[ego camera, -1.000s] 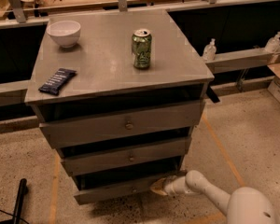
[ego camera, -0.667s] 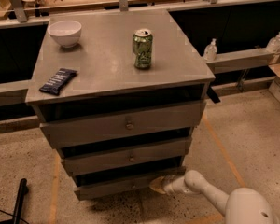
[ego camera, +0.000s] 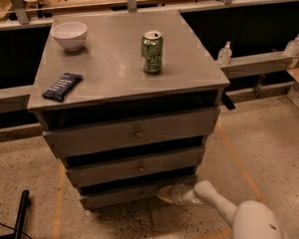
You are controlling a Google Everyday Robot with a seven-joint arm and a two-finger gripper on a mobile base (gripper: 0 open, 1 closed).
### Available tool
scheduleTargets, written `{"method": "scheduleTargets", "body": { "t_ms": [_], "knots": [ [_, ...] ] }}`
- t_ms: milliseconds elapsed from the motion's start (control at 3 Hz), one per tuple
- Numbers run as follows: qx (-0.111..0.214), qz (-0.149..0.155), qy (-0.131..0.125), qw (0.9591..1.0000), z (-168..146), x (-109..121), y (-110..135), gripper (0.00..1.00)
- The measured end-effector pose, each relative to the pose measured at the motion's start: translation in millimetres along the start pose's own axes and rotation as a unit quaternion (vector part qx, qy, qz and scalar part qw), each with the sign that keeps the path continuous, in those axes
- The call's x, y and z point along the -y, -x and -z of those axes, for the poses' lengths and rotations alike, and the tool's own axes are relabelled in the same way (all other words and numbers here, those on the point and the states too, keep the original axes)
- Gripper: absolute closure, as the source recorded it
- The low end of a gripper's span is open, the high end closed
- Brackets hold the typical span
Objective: Close bottom drawer
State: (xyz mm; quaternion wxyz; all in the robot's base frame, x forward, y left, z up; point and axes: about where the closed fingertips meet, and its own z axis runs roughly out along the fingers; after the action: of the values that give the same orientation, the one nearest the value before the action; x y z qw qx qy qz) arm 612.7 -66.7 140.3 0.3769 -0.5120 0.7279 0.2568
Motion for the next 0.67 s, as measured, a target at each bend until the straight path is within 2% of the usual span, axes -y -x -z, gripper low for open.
{"method": "scheduleTargets", "body": {
  "t_ms": [667],
  "knots": [
    [0.017, 0.008, 0.003, 0.9998, -8.9, 10.7, 4.3, 1.00]
  ]
}}
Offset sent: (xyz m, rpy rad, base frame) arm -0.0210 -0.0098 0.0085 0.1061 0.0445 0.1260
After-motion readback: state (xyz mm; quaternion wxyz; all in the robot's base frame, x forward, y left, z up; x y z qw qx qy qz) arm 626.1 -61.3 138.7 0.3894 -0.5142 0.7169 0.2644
